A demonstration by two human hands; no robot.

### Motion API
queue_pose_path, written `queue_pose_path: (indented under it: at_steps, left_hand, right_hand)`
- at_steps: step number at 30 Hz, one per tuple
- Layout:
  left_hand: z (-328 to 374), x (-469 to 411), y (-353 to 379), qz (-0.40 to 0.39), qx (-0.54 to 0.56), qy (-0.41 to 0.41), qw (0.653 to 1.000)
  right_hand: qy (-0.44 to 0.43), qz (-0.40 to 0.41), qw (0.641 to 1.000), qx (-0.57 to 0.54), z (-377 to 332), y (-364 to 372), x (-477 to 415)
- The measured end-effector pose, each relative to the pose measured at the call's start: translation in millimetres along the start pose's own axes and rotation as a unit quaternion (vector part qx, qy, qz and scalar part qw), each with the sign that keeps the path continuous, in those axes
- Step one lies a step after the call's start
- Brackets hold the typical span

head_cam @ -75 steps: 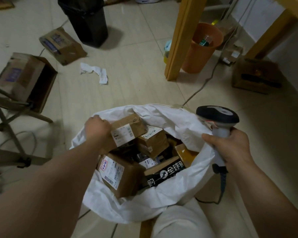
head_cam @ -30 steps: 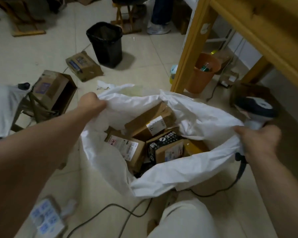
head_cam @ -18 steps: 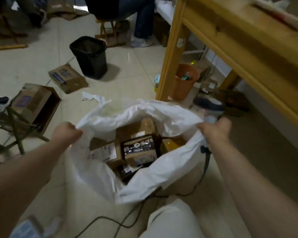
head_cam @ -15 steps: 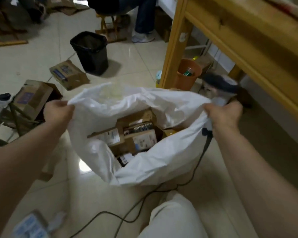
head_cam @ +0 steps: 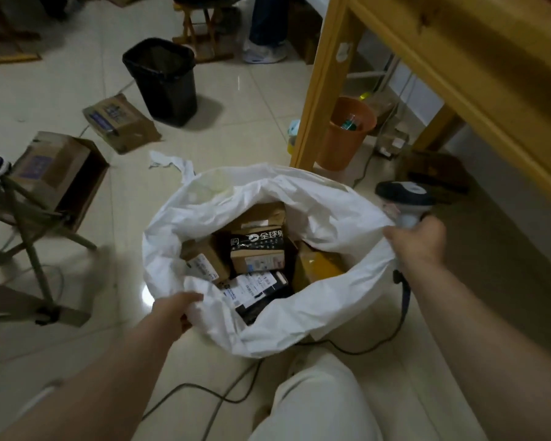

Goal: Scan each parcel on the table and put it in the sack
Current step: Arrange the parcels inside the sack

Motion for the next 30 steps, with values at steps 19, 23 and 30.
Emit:
queue_pose_path:
  at_steps: [19,23,30]
  left_hand:
    - [21.1,69.6,12.8,0.122,-0.175,0.166,0.963]
    - [15.8,104.2,27.9,0.171,-0.225,0.147,0.948]
    - [-8.0,188.0,76.3,0.075,-0.377,0.363,0.849]
  right_hand:
    - [-0.040,0.023,0.993,0.111,47.0,-61.9,30.4]
    - [-0.059,0.010,0.994,0.096,45.9,-95.5,57.2]
    - [-0.036,-0.024,0.998,0.054,50.6,-173.7,104.5]
Point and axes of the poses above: each hand's wrist, its own x-axis away from the middle knuckle, its own y-axis out of the palm, z = x × y, the point moved 1 cm from there along -x, towards the middle knuckle, and after that the axes turned 9 degrees about z, right-handed, at the moved point
